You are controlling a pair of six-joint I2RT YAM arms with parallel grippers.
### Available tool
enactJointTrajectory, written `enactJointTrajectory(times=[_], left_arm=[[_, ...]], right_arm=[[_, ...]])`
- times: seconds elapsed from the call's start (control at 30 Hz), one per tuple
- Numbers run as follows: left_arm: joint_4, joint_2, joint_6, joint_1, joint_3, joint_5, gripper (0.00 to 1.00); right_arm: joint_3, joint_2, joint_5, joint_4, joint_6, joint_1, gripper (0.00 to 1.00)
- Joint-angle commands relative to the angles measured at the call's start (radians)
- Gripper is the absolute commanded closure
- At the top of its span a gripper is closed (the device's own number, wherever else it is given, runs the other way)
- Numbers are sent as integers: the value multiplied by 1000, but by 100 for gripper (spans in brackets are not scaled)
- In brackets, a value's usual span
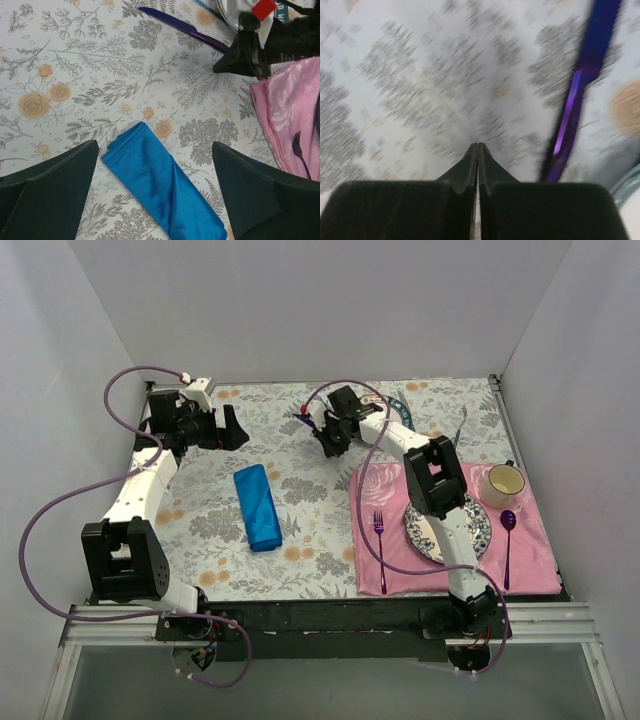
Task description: Fold the napkin into a case and place the utensils inside
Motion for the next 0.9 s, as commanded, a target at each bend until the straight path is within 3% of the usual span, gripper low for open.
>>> enactJointTrajectory(times=[0.0, 0.13, 0.23, 0.37, 0.43, 0.87], left_arm=[[10, -76, 11, 2, -37, -9, 2], [23, -104, -3, 2, -64, -1, 2], [30, -124, -7, 2, -80, -1, 2], [29, -133, -7, 2, -89, -9, 2], [29, -135, -7, 2, -87, -12, 2], [20, -121, -6, 2, -72, -21, 2]], right_arm=[[-149, -139, -27, -230, -41, 78, 97], [-197, -182, 12, -238, -41, 105, 92], [-126, -177, 33, -218, -26, 96, 77], [35, -127, 39, -160, 55, 53, 34], [66, -102, 38, -104, 71, 40, 26], [166, 42, 66, 73, 88, -29, 28]])
